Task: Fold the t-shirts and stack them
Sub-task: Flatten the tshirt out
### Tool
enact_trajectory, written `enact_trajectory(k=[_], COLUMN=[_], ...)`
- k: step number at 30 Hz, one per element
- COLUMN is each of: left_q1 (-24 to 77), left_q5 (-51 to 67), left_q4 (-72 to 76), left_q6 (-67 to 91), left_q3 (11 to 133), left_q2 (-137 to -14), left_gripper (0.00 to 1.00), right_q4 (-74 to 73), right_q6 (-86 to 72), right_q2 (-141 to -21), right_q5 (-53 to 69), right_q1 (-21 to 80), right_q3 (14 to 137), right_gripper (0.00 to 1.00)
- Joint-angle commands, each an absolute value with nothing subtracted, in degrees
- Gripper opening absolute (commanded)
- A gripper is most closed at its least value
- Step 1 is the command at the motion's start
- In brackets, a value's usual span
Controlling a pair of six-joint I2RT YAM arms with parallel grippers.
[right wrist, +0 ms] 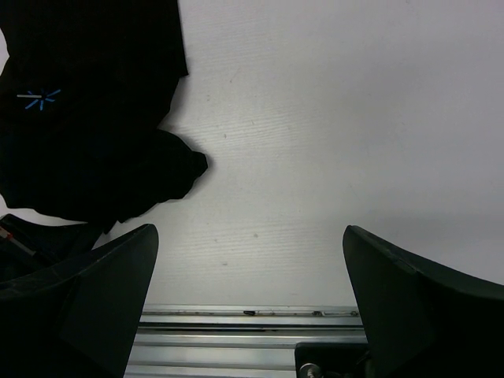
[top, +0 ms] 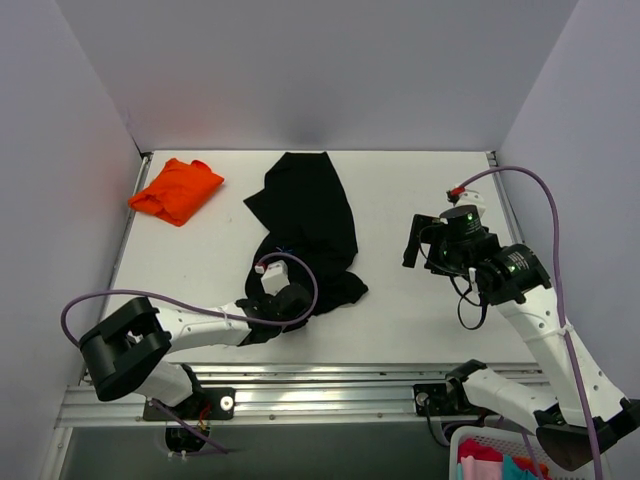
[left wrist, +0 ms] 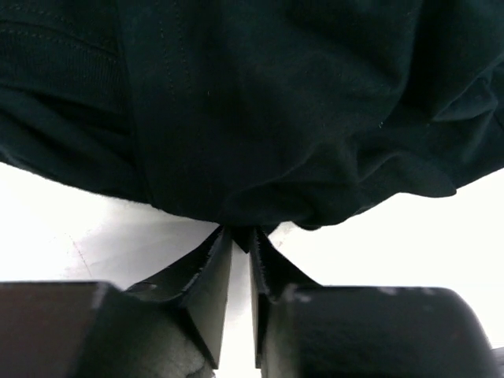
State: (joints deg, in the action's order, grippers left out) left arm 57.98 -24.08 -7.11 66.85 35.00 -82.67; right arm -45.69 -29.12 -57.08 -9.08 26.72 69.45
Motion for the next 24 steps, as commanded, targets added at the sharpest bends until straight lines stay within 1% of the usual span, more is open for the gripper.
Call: enact_trajectory(k=[1, 2, 3, 4, 10, 12, 13, 14, 15, 16, 17, 18, 19, 20, 22, 24], left_q1=[58.2, 58.2, 58.2, 58.1, 58.0, 58.0, 58.1, 58.4, 58.9, 59.7, 61.5, 62.2, 62.5, 62.7, 62.8, 62.6], left_q5=[-24.2, -24.2, -24.1, -24.2, -24.3, -24.8, -25.5, -26.3, -28.5, -30.0, -31.5, -32.6, -33.7, -34.0, -34.1, -33.3], left_q4=[-10.0, -10.1, -10.4, -10.5, -10.0, -13.8, -16.4, -24.5, -29.0, -32.7, -39.7, -42.9, -45.3, -49.6, -52.6, -55.8], left_q6=[66.1, 66.1, 66.4, 66.4, 65.1, 64.3, 63.7, 63.6, 64.0, 64.2, 64.6, 65.8, 66.5, 67.2, 69.0, 70.2], left_q3=[35.0, 34.9, 34.8, 34.9, 35.1, 36.4, 39.3, 41.4, 43.4, 45.2, 48.2, 49.2, 49.8, 50.1, 49.1, 45.7], left_q2=[-85.3, -85.3, -85.4, -85.8, -86.6, -85.6, -83.5, -81.9, -80.0, -75.0, -72.0, -69.2, -63.4, -60.5, -53.2, -49.6], left_gripper=[0.24, 0.20, 0.05, 0.03, 0.02, 0.02, 0.02, 0.02, 0.02, 0.02, 0.02, 0.02, 0.02, 0.02, 0.02, 0.02], right_q4=[-47.7, -47.7, -47.7, -47.8, -47.4, -46.8, -46.7, -46.3, -46.1, -46.0, -45.7, -44.9, -44.6, -43.5, -42.5, -41.0], right_q6=[-28.2, -28.3, -28.3, -28.3, -28.3, -28.4, -28.3, -28.3, -28.3, -28.3, -28.3, -28.4, -28.4, -28.4, -28.7, -28.9], right_q2=[-56.2, -56.0, -56.0, -56.0, -56.2, -56.3, -56.3, -56.3, -56.3, -56.3, -56.2, -56.2, -56.0, -55.8, -55.8, -55.6], right_q5=[-11.1, -11.1, -11.1, -10.9, -10.6, -10.6, -10.5, -10.5, -10.5, -10.5, -10.5, -10.5, -10.4, -10.2, -9.6, -9.1], right_q1=[26.8, 26.8, 26.8, 26.8, 26.8, 26.8, 26.8, 26.8, 26.9, 26.9, 26.9, 26.9, 26.9, 26.9, 26.9, 26.9], right_q3=[69.9, 69.9, 69.8, 69.8, 69.8, 69.8, 69.9, 70.0, 70.3, 70.4, 70.6, 70.4, 70.1, 69.4, 68.2, 66.6], right_gripper=[1.00, 1.00, 1.00, 1.00, 1.00, 1.00, 1.00, 1.00, 1.00, 1.00, 1.00, 1.00, 1.00, 1.00, 1.00, 1.00])
